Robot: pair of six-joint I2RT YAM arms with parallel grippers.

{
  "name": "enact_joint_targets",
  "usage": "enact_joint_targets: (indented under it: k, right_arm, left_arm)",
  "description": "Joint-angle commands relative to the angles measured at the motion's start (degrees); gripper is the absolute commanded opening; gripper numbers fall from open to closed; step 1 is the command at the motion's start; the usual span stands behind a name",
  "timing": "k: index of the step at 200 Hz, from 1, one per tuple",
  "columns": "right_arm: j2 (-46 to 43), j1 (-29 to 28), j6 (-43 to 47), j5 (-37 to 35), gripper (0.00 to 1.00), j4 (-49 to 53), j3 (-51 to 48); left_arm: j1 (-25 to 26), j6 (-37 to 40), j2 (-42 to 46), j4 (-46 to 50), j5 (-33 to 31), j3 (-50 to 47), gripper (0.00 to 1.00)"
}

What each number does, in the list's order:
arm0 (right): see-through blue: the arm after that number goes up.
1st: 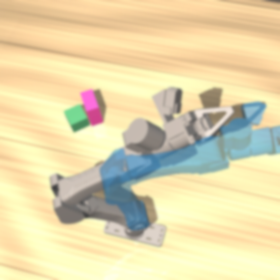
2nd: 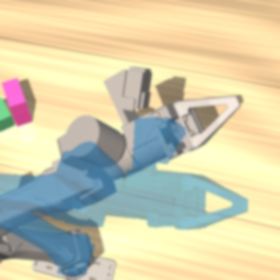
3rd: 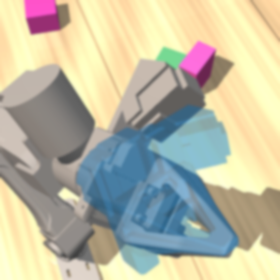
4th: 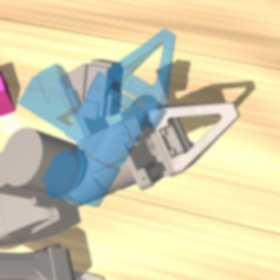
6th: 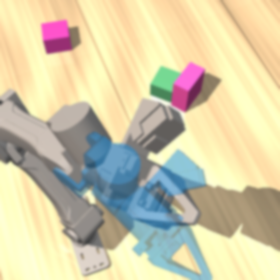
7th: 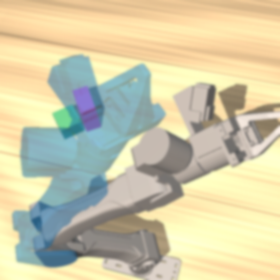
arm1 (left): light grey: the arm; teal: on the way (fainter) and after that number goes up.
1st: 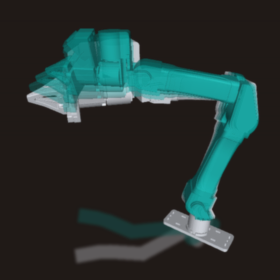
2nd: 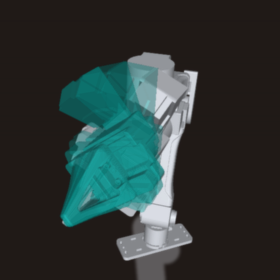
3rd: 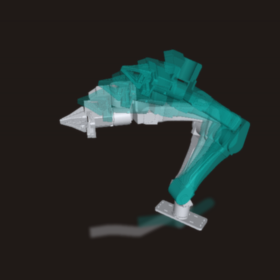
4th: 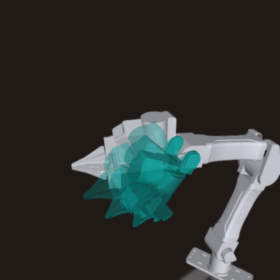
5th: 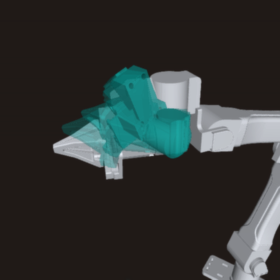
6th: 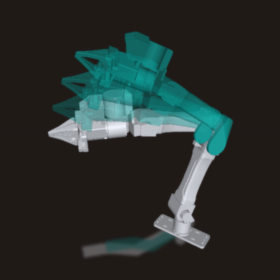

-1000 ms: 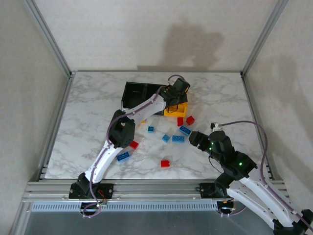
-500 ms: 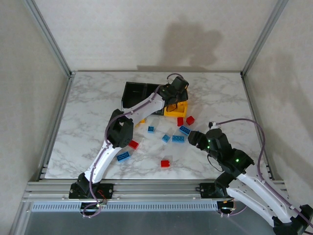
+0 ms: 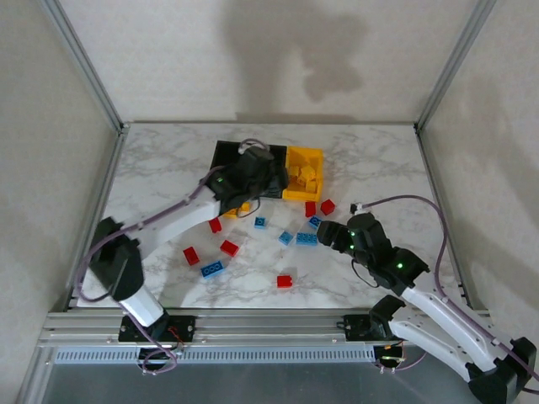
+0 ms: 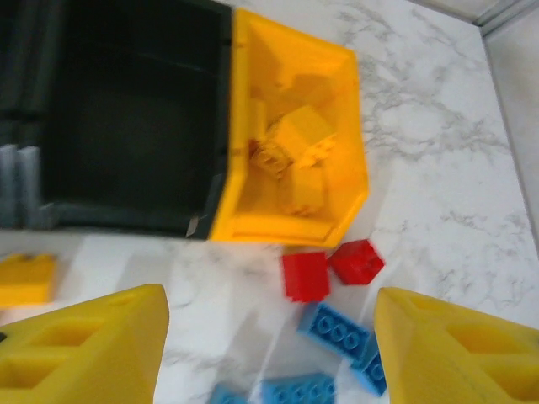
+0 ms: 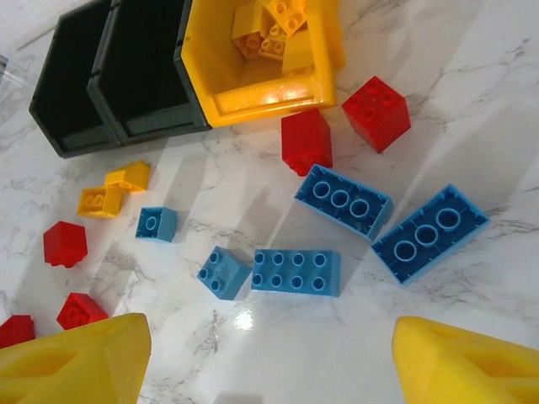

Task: Sort the legos into containers by color
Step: Pick up the lego from the center of the table.

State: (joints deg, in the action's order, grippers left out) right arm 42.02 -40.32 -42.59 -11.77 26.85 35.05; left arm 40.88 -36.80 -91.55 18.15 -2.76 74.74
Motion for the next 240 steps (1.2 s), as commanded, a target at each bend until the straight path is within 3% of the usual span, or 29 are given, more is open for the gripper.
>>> enact_joint_targets:
  k: [1,31,89,183,240]
  right_arm:
    - [2.60,0.24,1.35,2.36,0.76,-4.51,2.05]
    - [5.84,0.24,0.17,4.71,0.75,-7.78,2.41]
    - [5.94,-0.11,-1.08,4.13,0.75,-7.31,1.71]
    - [1.82,-0.11,-1.25,2.45,0.75,-4.80,-0.37]
    - [1.15,-0.11,-1.28,2.41,0.76,-4.71,-1.04]
  left_arm:
    - [-4.49,1.84,3.64,-0.40,0.67,-9.21,0.66]
    - [-9.37,5.40,4.41,0.30,2.37,-15.31,0.72]
    - [-12.68,12.29,-2.61,4.49,2.06,-13.06,0.78]
    - [-14.34,21.07,-11.07,9.59,2.85,-6.64,0.80]
    - [-14.61,21.50,-13.57,10.96,2.60,-7.12,0.79]
